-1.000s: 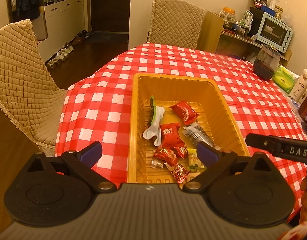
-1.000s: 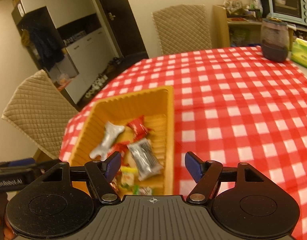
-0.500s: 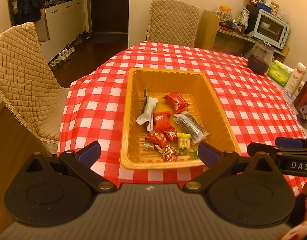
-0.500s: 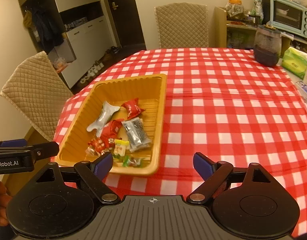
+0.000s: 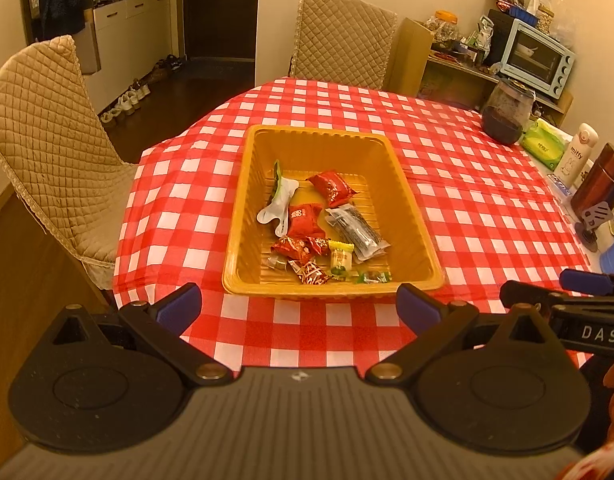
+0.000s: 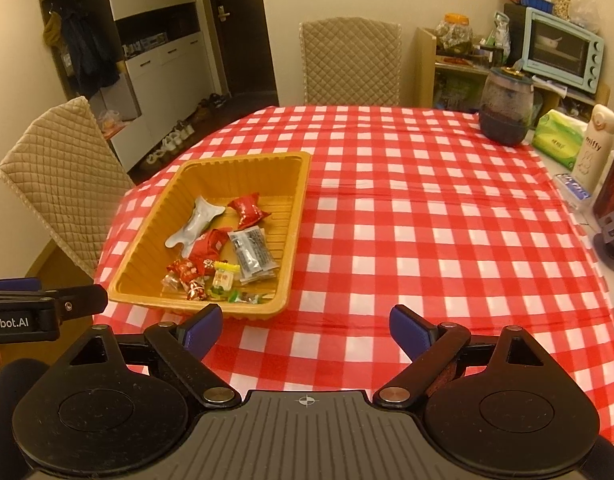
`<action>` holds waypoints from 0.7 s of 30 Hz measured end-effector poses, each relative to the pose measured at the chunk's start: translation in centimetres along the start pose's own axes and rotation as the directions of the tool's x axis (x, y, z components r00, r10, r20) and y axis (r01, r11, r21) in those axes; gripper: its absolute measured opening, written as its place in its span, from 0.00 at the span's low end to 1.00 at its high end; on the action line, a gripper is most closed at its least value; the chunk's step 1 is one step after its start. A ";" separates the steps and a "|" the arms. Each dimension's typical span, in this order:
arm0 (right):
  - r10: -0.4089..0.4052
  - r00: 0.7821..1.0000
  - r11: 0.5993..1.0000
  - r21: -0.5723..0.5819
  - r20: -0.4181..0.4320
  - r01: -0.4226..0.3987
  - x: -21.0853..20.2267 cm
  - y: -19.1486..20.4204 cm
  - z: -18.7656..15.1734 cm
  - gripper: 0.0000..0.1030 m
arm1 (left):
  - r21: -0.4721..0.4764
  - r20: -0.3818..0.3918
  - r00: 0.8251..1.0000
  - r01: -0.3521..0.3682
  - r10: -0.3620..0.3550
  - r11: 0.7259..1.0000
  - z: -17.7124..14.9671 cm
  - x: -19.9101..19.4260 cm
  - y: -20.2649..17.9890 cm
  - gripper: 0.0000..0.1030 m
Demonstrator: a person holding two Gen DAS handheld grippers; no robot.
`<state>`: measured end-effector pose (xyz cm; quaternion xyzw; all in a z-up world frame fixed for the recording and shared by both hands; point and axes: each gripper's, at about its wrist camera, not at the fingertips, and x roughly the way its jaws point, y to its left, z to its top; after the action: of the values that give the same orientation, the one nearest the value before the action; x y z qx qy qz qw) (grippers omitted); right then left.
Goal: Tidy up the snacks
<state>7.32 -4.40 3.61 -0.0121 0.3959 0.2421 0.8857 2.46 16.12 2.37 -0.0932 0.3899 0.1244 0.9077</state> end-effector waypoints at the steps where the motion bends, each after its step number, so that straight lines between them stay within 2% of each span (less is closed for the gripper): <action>1: -0.001 1.000 1.000 -0.001 0.001 0.001 -0.2 0.0 0.0 0.87 | 0.006 0.004 1.000 -0.008 0.007 1.000 -0.1 -0.2 -0.2 0.99; 11: 0.001 1.000 1.000 -0.021 -0.005 -0.001 -2.1 -0.1 -0.8 0.87 | 0.029 0.033 0.999 -0.042 0.041 0.999 -0.4 -2.0 -1.2 1.00; 21: -0.003 1.000 1.000 -0.018 -0.001 0.003 -2.7 -0.2 -0.9 0.87 | 0.042 0.029 0.999 -0.041 0.039 0.998 -1.0 -2.4 -1.6 1.00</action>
<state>5.23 -5.85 4.83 -0.0210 0.3943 0.2446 0.8856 0.64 13.92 3.56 -0.0643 0.3816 0.1355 0.9121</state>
